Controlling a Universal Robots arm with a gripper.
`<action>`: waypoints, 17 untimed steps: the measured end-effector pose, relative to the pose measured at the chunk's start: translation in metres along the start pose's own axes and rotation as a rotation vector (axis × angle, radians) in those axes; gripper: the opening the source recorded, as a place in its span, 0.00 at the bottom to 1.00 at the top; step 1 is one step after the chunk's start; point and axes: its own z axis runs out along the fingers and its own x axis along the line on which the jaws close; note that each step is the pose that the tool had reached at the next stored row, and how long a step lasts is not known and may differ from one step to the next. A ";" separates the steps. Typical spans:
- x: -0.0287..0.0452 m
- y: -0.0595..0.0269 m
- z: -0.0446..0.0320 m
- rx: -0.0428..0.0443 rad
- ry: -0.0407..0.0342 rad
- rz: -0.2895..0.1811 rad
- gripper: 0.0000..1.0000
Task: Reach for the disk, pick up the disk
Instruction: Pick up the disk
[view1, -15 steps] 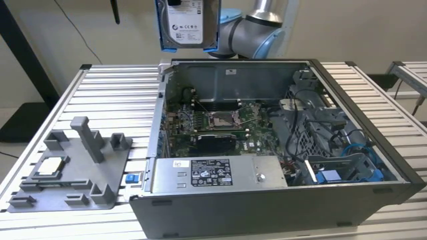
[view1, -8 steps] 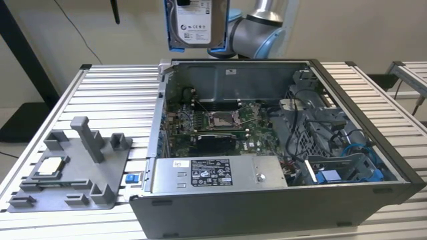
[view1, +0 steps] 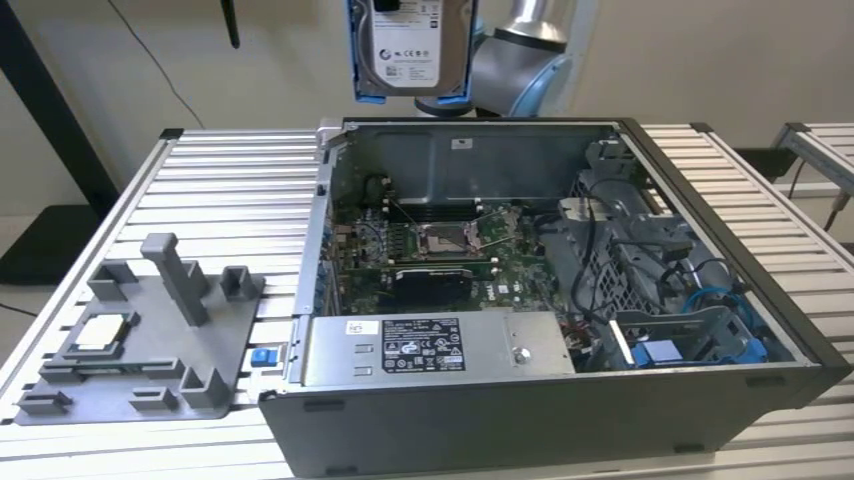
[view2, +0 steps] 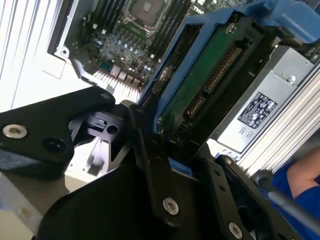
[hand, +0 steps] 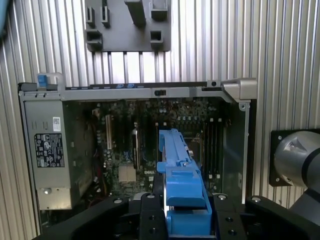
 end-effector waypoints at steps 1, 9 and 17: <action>-0.0001 -0.0020 0.0002 0.0000 0.0000 0.000 0.00; -0.0009 -0.0171 0.0013 0.0000 0.0000 0.000 0.00; -0.0017 -0.0321 0.0025 0.0000 0.0000 0.000 0.00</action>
